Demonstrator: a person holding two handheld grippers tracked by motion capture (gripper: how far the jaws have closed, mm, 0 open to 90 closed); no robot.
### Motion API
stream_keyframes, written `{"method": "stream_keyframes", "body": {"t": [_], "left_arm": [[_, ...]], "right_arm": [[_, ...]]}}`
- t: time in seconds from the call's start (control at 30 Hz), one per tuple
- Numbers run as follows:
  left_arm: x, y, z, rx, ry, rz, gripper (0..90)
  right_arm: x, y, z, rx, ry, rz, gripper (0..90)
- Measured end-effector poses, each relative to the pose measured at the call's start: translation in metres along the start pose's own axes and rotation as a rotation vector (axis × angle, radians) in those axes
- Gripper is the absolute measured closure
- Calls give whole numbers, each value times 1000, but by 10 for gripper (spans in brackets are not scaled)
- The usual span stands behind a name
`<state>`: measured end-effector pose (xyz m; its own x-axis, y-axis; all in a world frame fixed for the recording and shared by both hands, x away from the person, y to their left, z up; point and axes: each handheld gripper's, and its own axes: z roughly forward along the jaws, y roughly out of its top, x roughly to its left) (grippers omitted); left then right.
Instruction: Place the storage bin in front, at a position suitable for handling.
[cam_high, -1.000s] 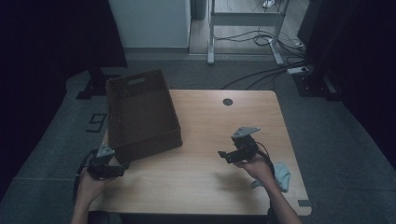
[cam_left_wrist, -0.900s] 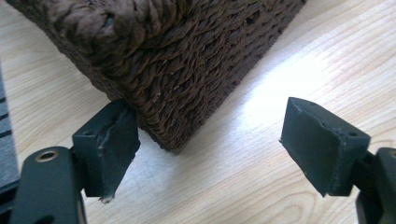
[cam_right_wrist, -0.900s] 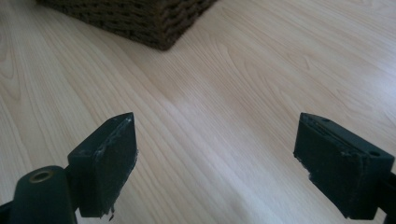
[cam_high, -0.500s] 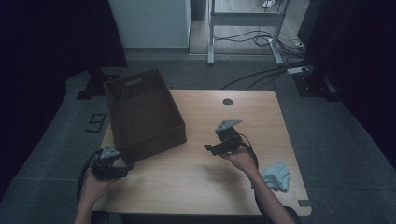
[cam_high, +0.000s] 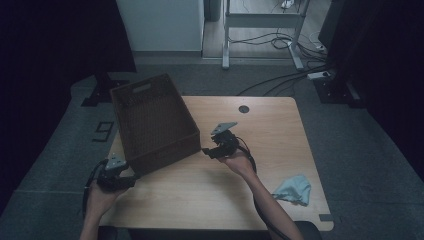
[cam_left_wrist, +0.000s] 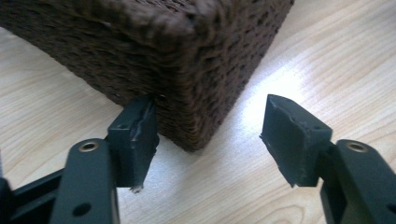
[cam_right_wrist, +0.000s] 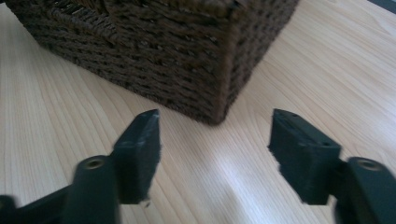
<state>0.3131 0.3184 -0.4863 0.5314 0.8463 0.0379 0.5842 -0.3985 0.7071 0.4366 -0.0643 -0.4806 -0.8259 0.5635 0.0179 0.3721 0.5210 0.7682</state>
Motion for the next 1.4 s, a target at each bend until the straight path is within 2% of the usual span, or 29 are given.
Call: {"method": "stream_keyframes", "body": {"t": [0.13,0.27,0.37,0.43,0.5,0.53,0.57,0.73,0.97,1.2,1.4], "left_arm": [[3,-1,-3,-25,-11,-11,426],[4,-1,-1,-26,-6,-11,435],[4,-2,1,-26,-1,-12,445],[3,-1,1,-33,13,-13,469],[3,-1,2,-36,12,-15,482],[4,-1,2,-37,14,-20,496],[4,-1,2,-40,15,-28,521],[7,-2,2,-51,3,-46,578],[3,-2,0,-38,9,-37,598],[-9,-2,-5,-9,-37,-28,603],[-20,-4,-8,-11,-61,-10,603]], "right_arm": [[3,8,11,7,4,-7,381],[3,14,18,11,10,-16,408],[2,19,24,4,18,-10,460],[1,23,30,16,8,-34,505],[0,24,31,11,11,-30,540],[-1,25,33,5,37,-12,576],[-2,25,33,5,41,-6,593],[-5,23,32,-1,57,15,647],[1,20,26,17,60,-4,672],[4,6,10,14,73,2,669],[8,-4,-2,14,77,0,668]]}}
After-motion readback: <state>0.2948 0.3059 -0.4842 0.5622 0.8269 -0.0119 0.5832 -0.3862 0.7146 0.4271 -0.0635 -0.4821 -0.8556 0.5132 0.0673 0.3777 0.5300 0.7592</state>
